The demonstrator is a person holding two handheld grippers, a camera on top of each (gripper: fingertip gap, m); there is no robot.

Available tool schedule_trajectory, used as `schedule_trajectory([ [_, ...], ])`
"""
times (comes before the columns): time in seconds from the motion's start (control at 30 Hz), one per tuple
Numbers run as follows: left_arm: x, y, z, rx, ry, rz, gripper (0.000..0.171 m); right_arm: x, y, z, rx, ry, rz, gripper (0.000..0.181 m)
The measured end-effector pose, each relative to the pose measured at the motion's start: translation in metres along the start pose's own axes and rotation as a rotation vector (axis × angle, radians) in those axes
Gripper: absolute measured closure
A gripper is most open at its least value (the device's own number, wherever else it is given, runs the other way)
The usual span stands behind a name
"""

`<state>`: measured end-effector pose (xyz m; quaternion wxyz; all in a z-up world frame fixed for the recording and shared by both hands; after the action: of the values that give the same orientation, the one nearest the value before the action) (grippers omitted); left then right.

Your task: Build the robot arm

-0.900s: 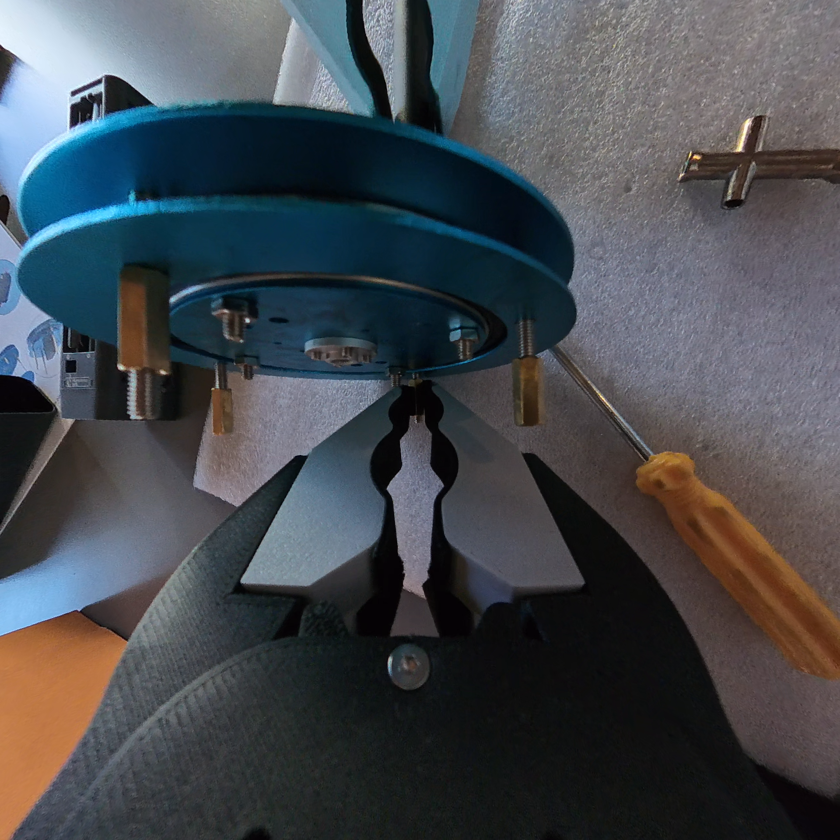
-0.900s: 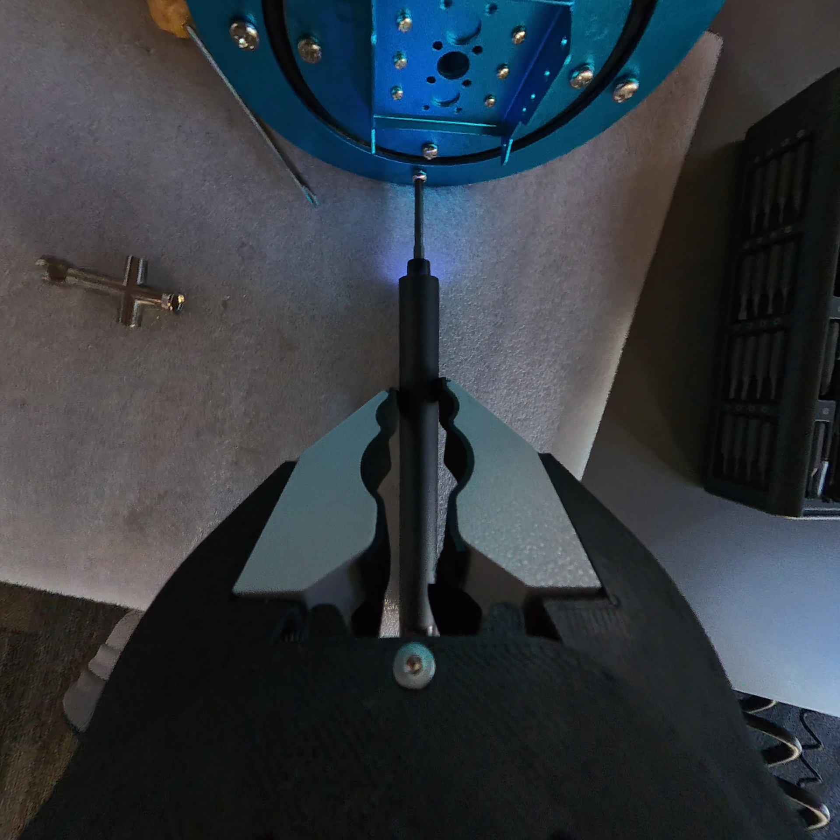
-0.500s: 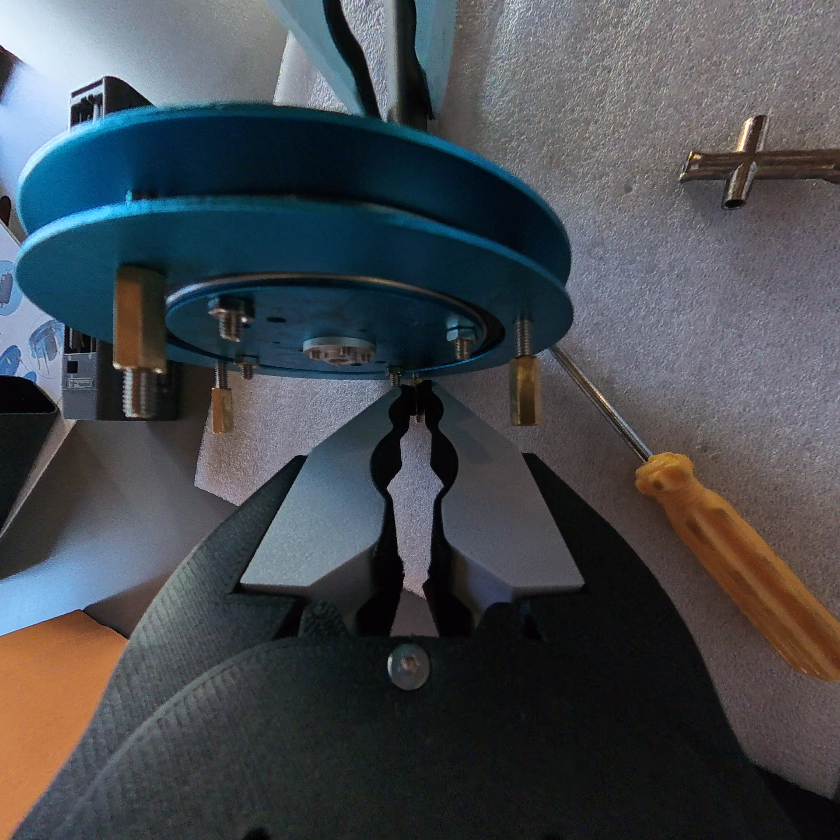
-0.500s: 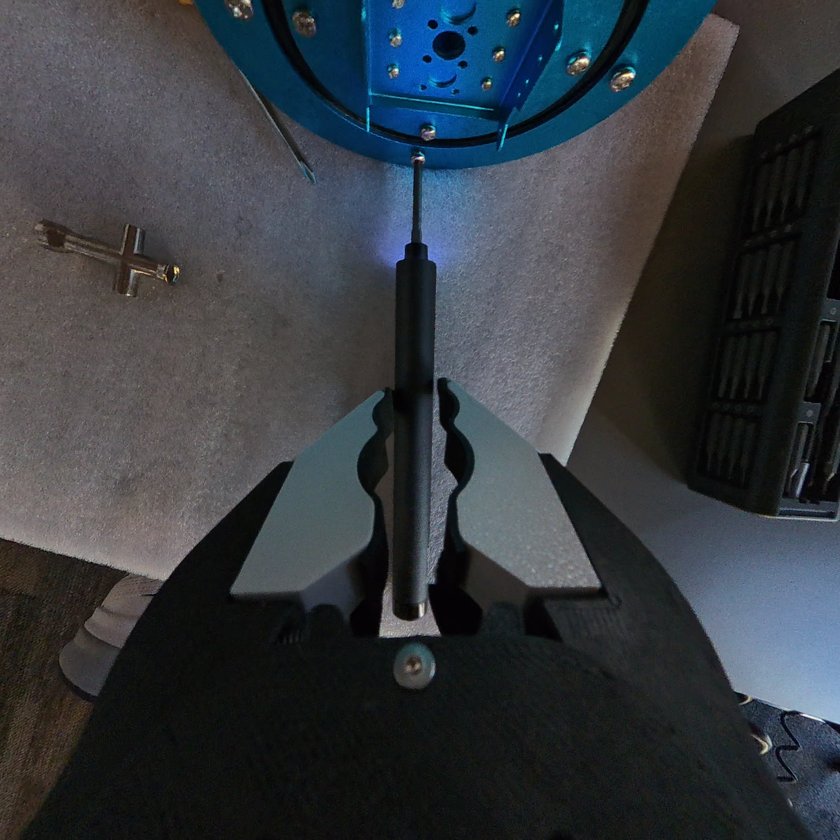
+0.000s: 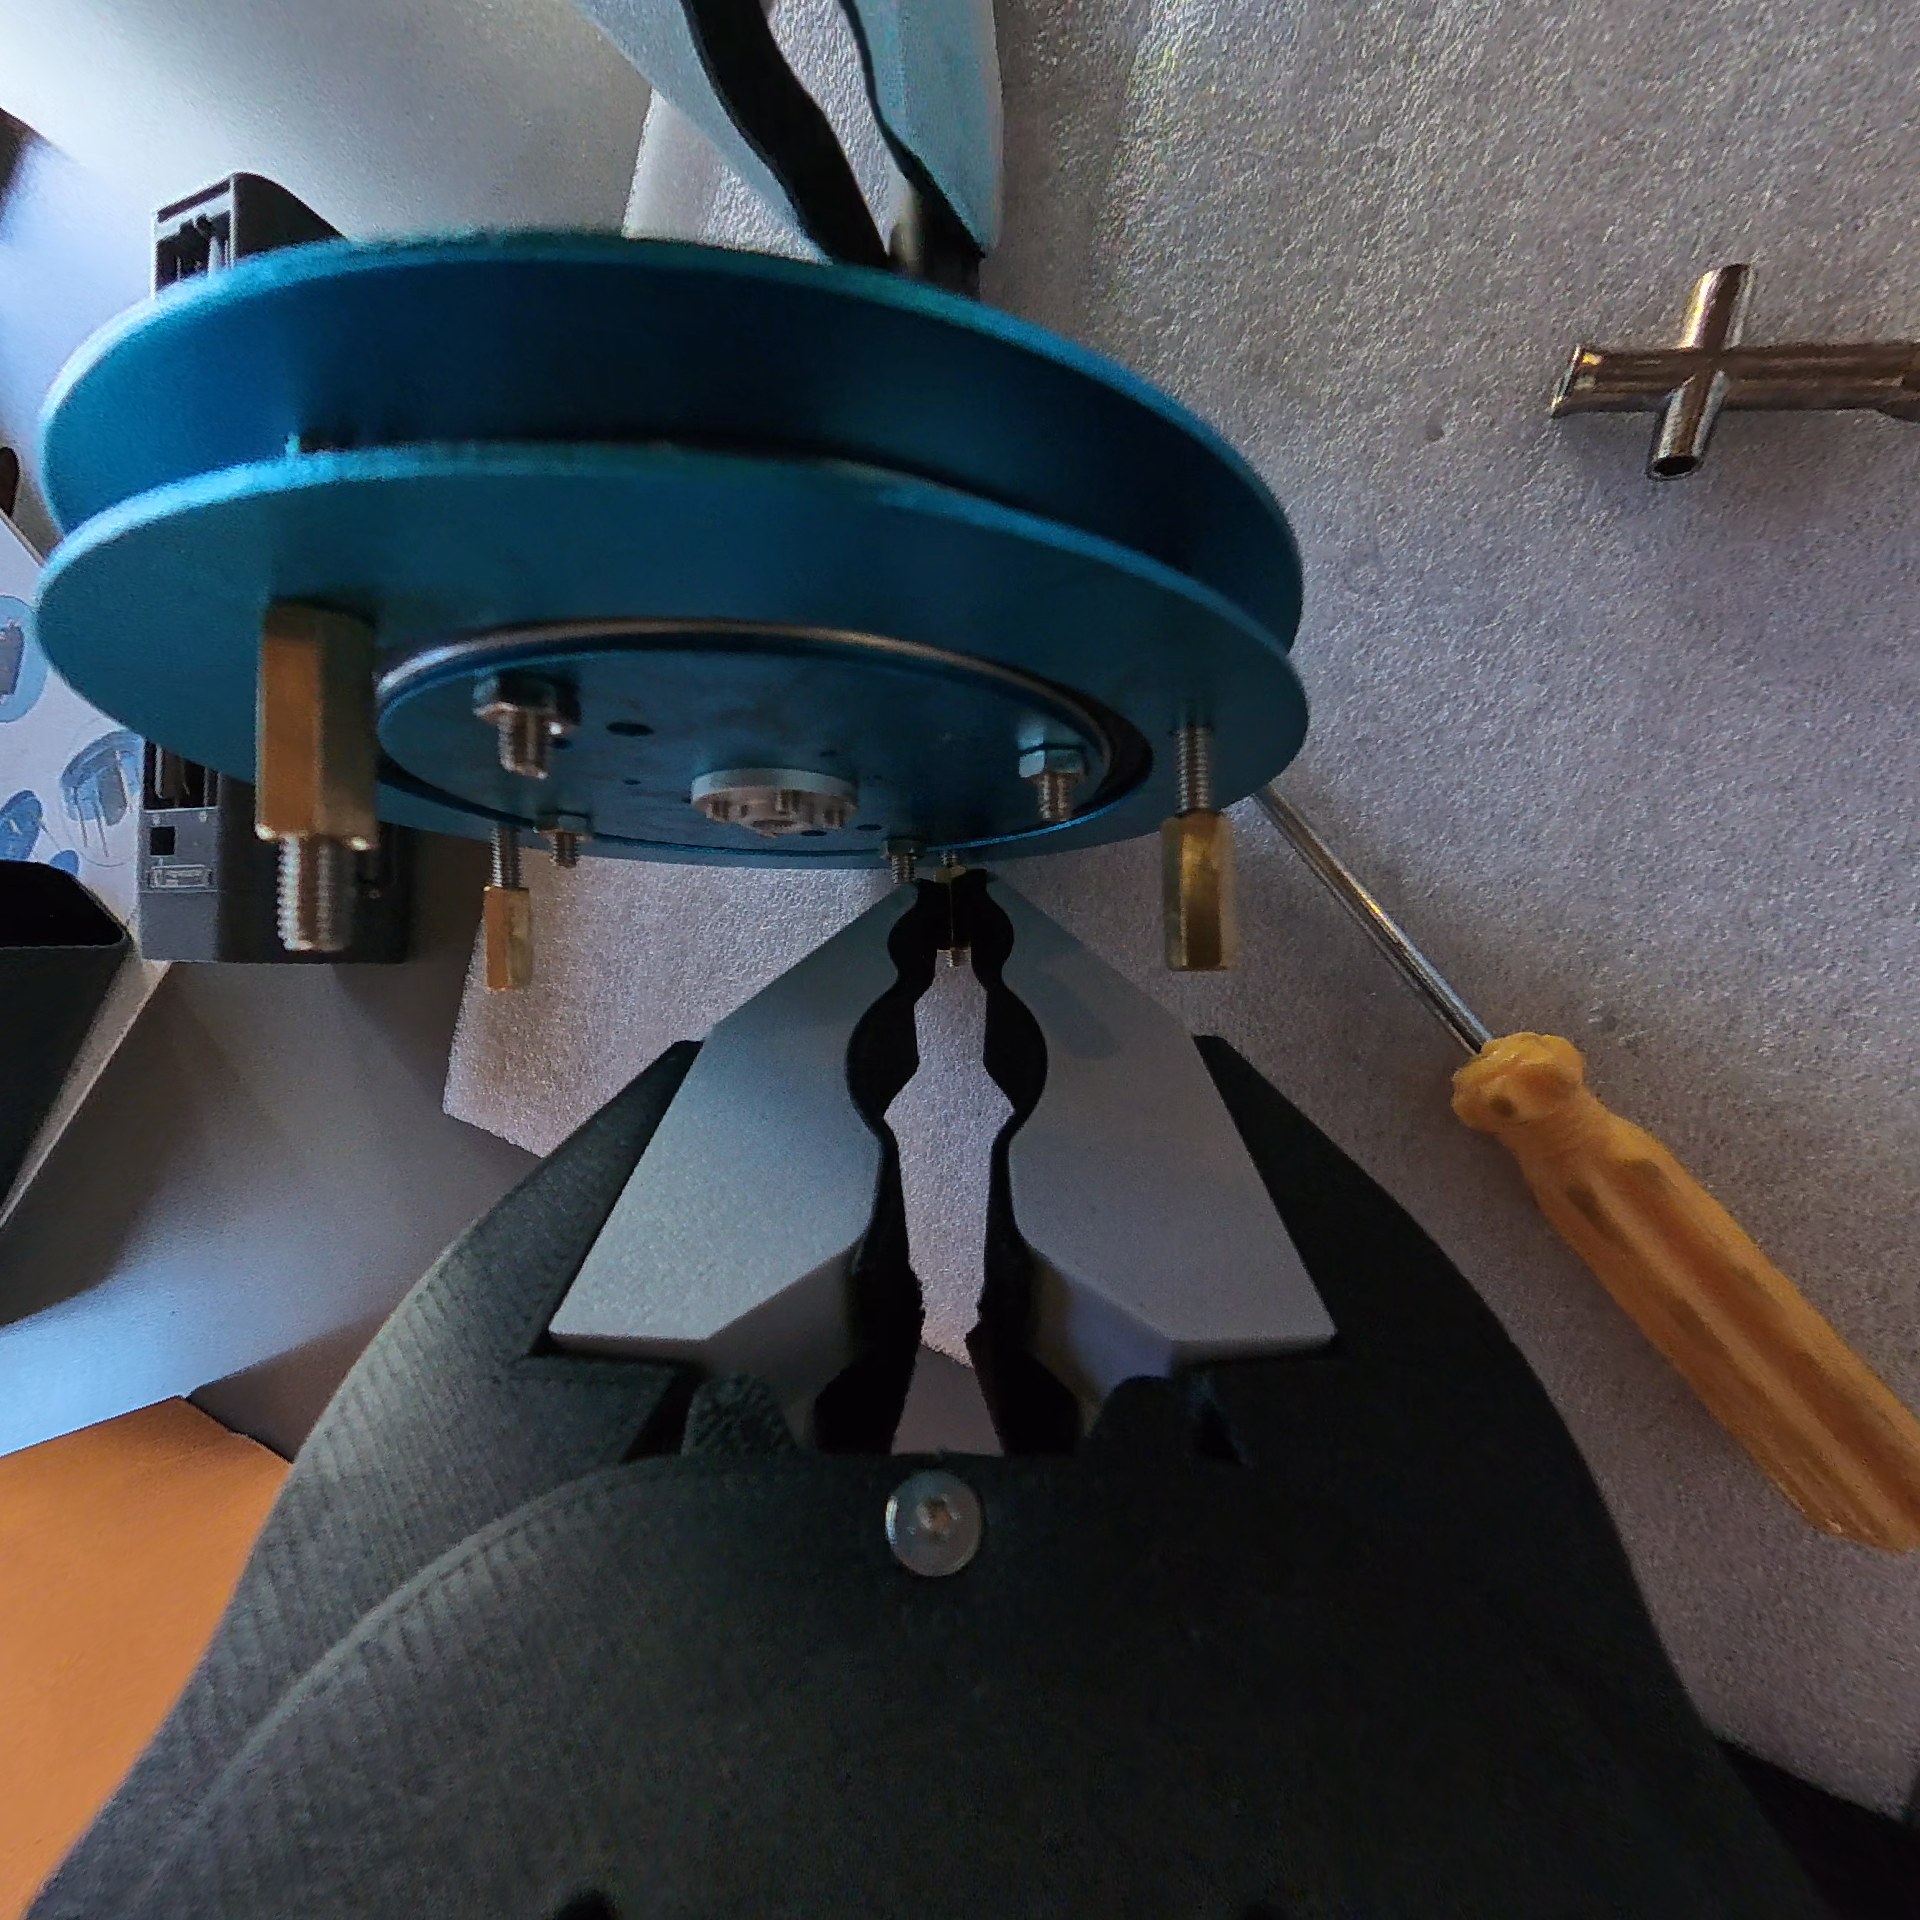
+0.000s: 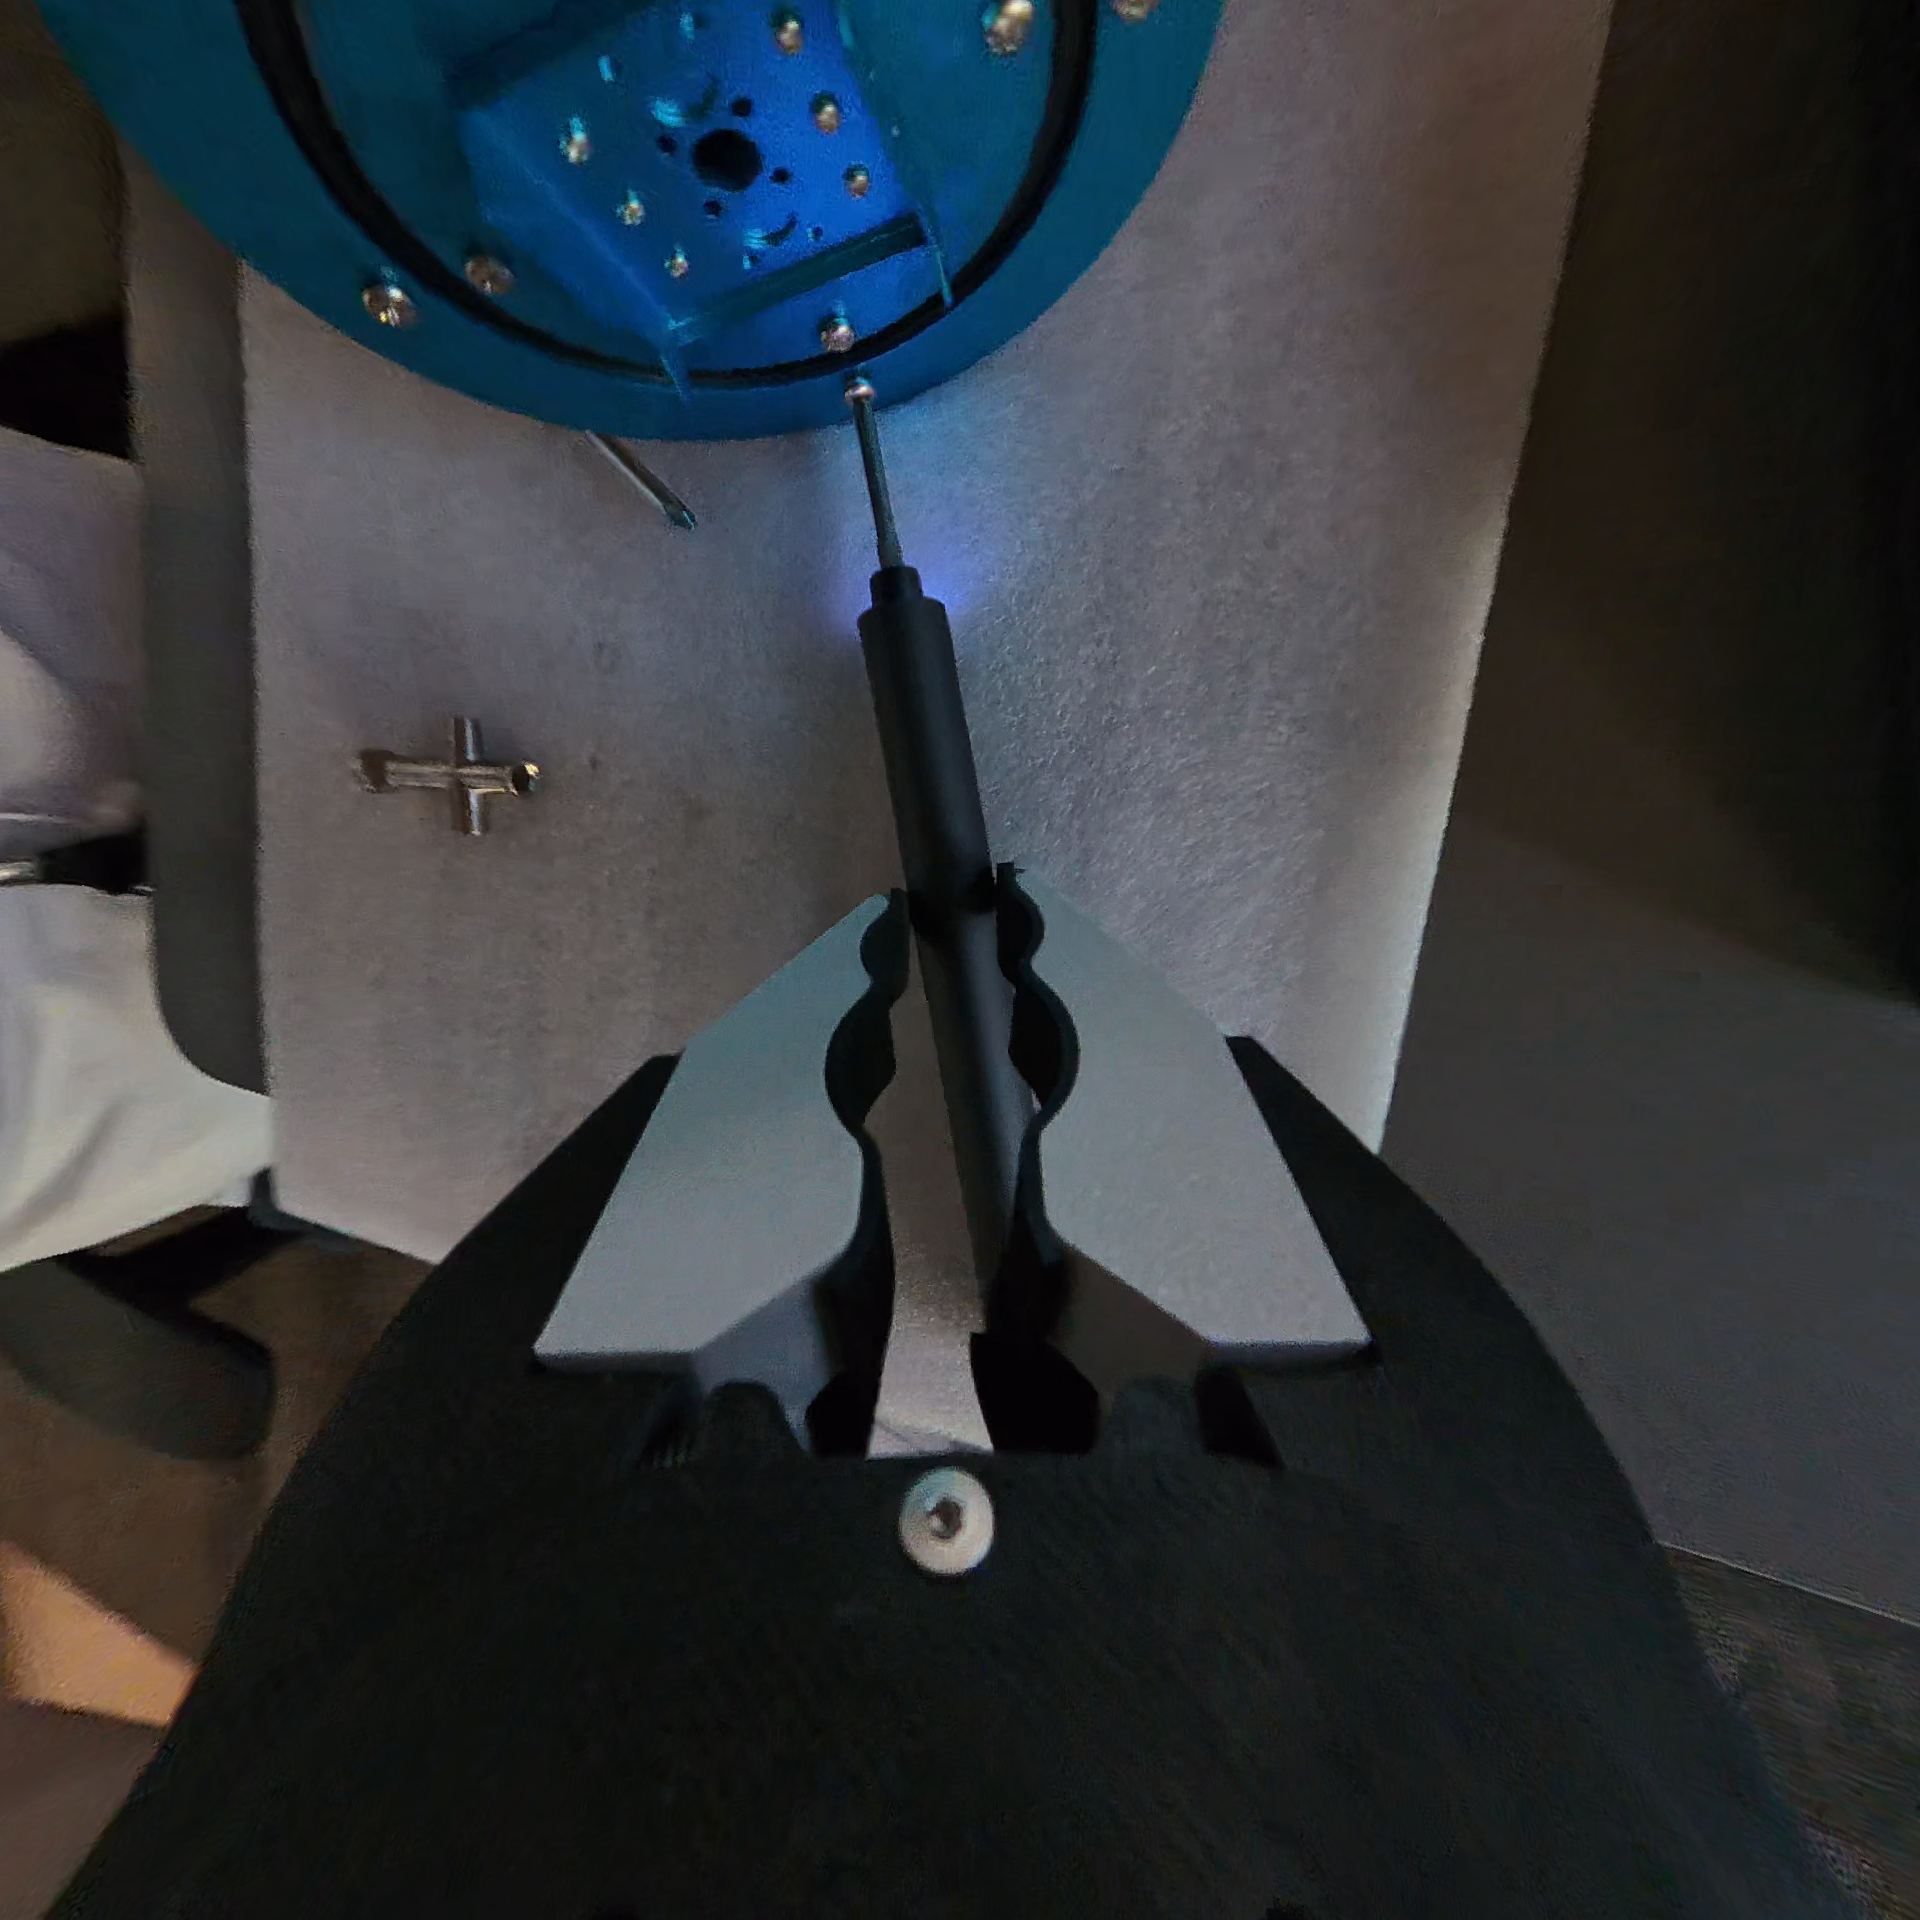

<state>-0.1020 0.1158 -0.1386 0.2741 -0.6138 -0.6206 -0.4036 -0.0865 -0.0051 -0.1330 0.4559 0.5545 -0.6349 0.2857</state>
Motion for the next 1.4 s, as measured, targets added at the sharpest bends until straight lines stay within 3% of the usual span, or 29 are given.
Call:
schedule_trajectory([
  [0.13, 0.0, 0.0, 0.0, -0.002, 0.003, 0.0, 0.167, 0.0, -0.003, -0.001, -0.04, -0.009, -0.062, 0.166],
  [0.3, 0.0, 0.0, 0.0, -0.001, 0.0, 0.002, 0.167, 0.008, 0.004, -0.011, 0.161, -0.155, 0.081, 0.155],
  [0.43, 0.0, 0.0, 0.0, 0.0, -0.001, 0.004, 0.167, 0.0, 0.002, -0.004, 0.214, -0.086, 0.171, 0.155],
  [0.63, 0.0, 0.0, 0.0, -0.003, 0.002, -0.006, 0.167, -0.002, 0.001, -0.008, 0.181, -0.079, 0.145, 0.166],
  [1.4, 0.0, 0.0, 0.0, 0.019, -0.004, -0.004, 0.167, -0.007, 0.001, -0.008, 0.202, -0.032, 0.209, 0.166],
])
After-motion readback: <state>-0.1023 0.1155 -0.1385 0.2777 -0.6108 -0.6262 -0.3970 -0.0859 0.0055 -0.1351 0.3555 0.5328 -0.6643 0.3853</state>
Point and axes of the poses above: each gripper's, where its closed fingertips meet, x back along the fingers, z out of its underside, y = z × x across the jaws, the point moved 2 cm from there along x, back along the fingers, and after that the axes turned 11 degrees about z, right-handed, at the moved point
